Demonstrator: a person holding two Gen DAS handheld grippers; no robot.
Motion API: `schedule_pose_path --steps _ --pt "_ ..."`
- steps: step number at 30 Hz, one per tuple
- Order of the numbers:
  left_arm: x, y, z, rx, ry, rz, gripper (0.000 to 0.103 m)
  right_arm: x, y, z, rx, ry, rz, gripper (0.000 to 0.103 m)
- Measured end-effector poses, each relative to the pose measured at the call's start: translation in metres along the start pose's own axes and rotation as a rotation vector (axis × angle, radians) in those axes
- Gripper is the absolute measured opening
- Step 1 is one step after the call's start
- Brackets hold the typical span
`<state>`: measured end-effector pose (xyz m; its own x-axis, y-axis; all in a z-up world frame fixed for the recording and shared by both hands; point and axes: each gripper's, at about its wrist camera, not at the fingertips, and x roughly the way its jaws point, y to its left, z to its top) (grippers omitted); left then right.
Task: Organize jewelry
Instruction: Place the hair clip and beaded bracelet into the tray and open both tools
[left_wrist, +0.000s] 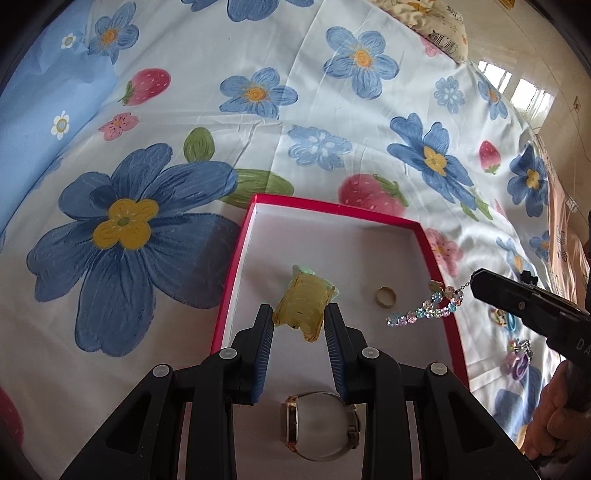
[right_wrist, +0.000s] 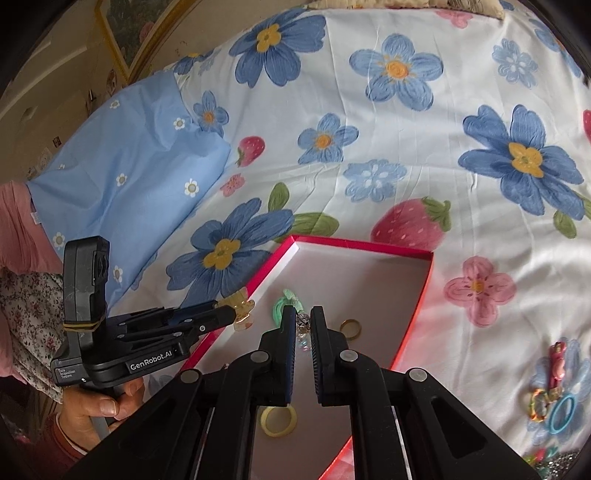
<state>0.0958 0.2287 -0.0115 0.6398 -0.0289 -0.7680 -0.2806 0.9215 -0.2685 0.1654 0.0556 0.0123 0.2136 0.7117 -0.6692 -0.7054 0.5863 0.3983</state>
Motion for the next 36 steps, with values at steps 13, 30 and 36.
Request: schedule_pose_path --steps 13,30,36 --pt "0.045 0.001 0.001 0.004 0.058 0.033 0.028 0.049 -0.017 -0.024 0.018 0.122 -0.045 0.007" --pt "0.058 0.003 -0.005 0.014 0.090 0.036 0.029 0.066 -0.011 -0.032 -0.049 0.195 -0.062 0.012" --pt "0.057 0.003 -0.005 0.012 0.090 0.041 0.029 0.067 -0.009 -0.032 -0.049 0.202 -0.057 0.013"
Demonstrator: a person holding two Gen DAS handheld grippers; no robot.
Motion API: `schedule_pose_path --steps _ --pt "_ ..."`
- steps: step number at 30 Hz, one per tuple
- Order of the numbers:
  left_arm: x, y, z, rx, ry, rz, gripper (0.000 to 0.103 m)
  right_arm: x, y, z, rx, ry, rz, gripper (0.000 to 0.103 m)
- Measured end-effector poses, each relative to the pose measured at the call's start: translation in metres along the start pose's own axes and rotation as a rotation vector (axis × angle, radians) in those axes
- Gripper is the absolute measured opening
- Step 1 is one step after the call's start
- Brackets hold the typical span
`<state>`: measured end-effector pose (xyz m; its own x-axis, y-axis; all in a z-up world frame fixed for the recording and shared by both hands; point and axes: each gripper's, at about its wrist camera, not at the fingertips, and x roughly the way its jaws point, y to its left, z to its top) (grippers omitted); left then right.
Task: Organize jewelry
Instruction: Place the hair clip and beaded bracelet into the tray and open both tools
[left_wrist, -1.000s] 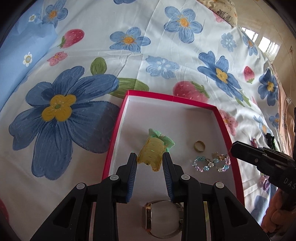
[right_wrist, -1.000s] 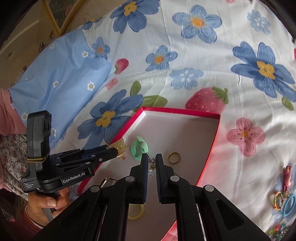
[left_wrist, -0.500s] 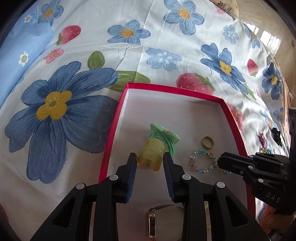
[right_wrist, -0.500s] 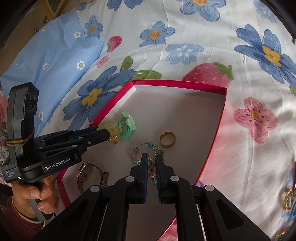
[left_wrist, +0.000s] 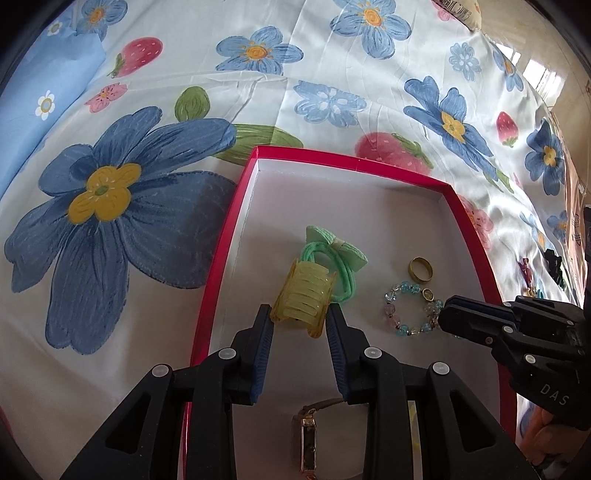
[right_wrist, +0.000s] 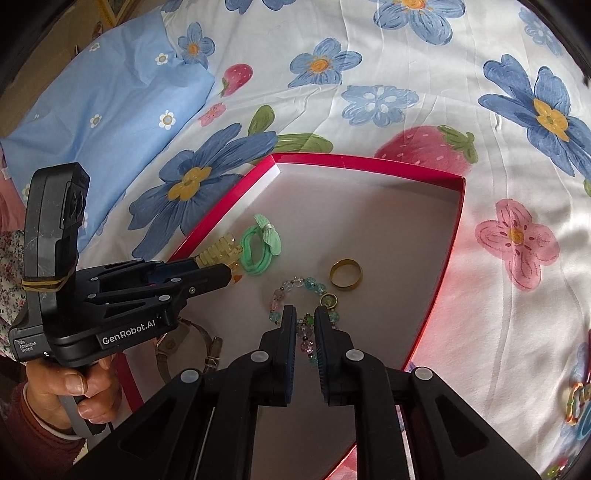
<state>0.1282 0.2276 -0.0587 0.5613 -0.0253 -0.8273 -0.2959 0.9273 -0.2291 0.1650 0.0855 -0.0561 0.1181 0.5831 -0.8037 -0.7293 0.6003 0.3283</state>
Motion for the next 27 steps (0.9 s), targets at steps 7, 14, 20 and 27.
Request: schedule_pose_path --steps 7,14,20,27 --pt "-0.002 0.001 -0.001 -0.008 0.000 0.009 0.038 -0.003 -0.002 0.000 0.010 -0.004 0.007 0.021" --pt "-0.005 0.002 -0.003 -0.011 0.002 0.017 0.044 -0.012 0.001 -0.001 0.013 -0.019 0.014 0.025" --pt "-0.020 -0.001 -0.005 -0.016 -0.025 0.018 0.052 -0.031 0.003 -0.003 0.025 -0.052 0.025 0.034" --pt "-0.051 -0.014 -0.015 -0.010 -0.075 -0.004 0.057 -0.068 -0.007 -0.017 0.057 -0.116 0.018 0.039"
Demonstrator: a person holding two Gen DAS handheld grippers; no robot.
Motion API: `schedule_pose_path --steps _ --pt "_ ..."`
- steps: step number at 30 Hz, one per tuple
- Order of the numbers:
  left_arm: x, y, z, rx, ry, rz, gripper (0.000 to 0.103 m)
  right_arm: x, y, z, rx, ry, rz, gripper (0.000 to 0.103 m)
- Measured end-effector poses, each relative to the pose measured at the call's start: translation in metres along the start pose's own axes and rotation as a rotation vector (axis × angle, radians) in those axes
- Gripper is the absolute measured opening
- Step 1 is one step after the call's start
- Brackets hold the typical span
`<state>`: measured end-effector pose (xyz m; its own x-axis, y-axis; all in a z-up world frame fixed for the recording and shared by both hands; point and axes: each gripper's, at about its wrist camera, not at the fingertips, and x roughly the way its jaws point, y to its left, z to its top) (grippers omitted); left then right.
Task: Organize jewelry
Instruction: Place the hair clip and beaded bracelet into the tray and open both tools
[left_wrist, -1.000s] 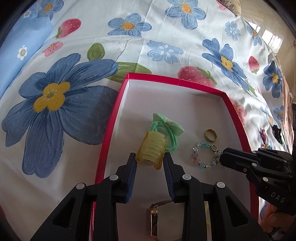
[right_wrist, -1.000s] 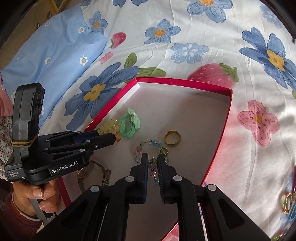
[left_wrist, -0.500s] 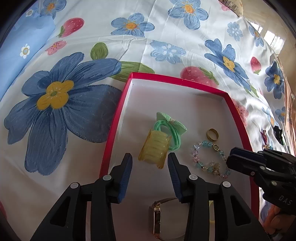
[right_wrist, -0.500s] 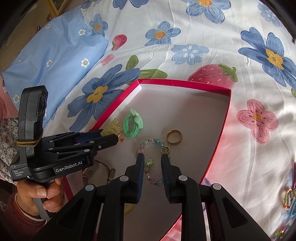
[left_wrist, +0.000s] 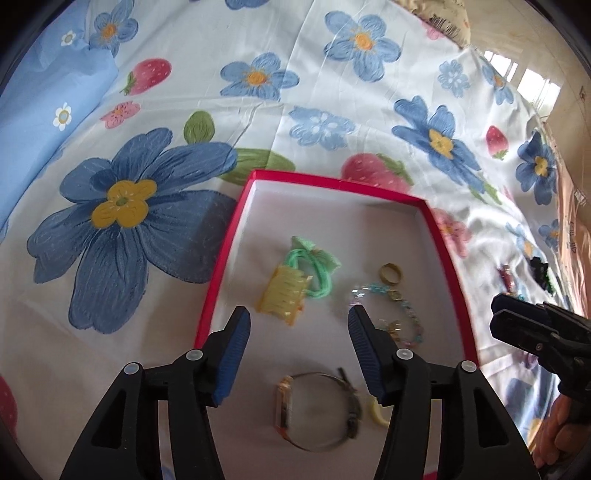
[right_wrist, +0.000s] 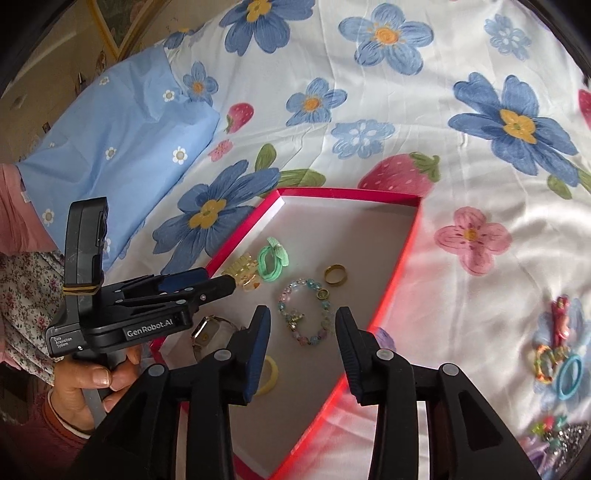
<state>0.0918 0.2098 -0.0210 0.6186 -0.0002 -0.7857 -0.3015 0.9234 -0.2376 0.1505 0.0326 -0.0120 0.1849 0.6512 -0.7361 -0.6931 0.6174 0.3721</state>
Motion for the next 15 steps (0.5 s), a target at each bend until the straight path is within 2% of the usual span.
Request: schedule_pose_path --steps 8,15 --pt "-0.037 -0.028 -0.012 0.031 -0.038 -0.067 0.062 -0.046 -0.025 -0.019 0.061 -0.060 -0.046 0.042" --pt "-0.050 -0.054 -0.021 0.086 -0.028 -0.132 0.064 -0.089 -0.056 -0.041 0.117 -0.107 -0.109 0.045"
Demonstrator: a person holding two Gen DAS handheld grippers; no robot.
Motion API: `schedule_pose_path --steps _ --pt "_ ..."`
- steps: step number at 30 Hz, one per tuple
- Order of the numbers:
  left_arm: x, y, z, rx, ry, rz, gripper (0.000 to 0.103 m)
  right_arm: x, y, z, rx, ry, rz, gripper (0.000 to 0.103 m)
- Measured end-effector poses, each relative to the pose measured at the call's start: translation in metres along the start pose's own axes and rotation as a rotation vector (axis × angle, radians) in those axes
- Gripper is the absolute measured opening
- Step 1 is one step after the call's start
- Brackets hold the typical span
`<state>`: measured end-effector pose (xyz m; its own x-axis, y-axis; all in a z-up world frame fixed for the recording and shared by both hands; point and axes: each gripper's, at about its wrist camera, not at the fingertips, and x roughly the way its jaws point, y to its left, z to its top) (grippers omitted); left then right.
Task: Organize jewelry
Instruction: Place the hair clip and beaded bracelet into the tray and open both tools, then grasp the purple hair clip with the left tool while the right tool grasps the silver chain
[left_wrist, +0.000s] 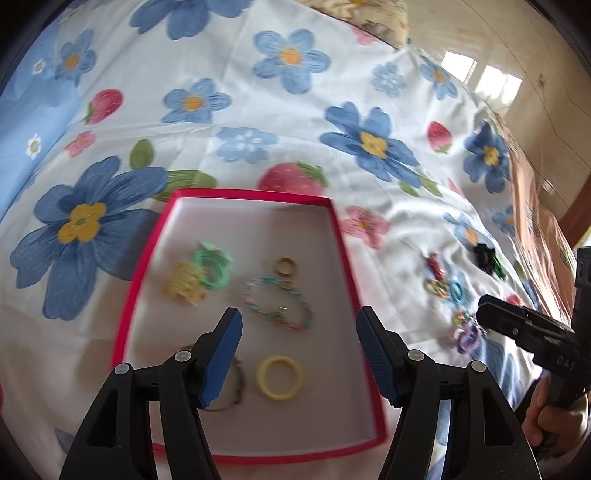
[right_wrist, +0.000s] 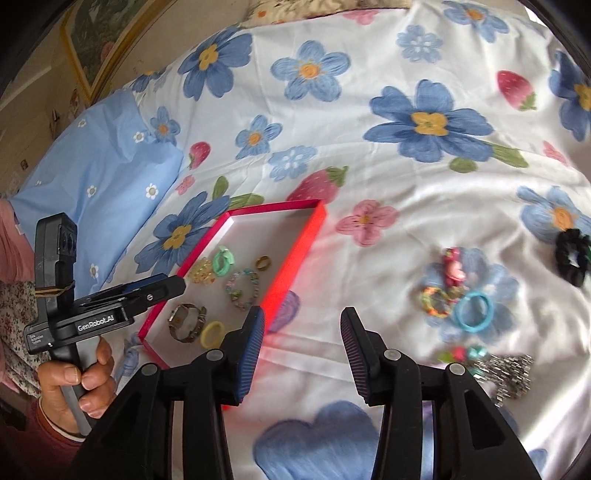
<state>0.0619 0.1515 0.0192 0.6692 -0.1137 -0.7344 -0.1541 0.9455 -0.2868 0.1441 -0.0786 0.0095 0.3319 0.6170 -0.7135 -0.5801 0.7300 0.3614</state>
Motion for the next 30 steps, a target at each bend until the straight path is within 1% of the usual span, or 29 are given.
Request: schedule_pose_path --steps 7,9,15,22,26,30 --pt "0.008 -0.031 -0.002 0.054 0.034 -0.051 0.064 -0.037 -0.045 -0.017 0.072 -0.034 -0.077 0.045" --pt "0.013 -0.041 -0.002 0.073 0.046 -0.062 0.064 -0.044 -0.058 -0.024 0.104 -0.040 -0.091 0.047" --pt "0.027 -0.070 -0.002 0.124 0.080 -0.096 0.064 -0.061 -0.095 -0.040 0.185 -0.054 -0.141 0.048" --pt "0.051 -0.102 -0.004 0.190 0.122 -0.130 0.064 -0.068 -0.120 -0.048 0.229 -0.061 -0.174 0.048" --pt "0.068 -0.120 -0.006 0.221 0.154 -0.159 0.064 -0.062 -0.129 -0.051 0.234 -0.042 -0.186 0.048" --pt "0.087 -0.138 -0.005 0.255 0.184 -0.169 0.064 -0.055 -0.136 -0.051 0.229 -0.023 -0.200 0.048"
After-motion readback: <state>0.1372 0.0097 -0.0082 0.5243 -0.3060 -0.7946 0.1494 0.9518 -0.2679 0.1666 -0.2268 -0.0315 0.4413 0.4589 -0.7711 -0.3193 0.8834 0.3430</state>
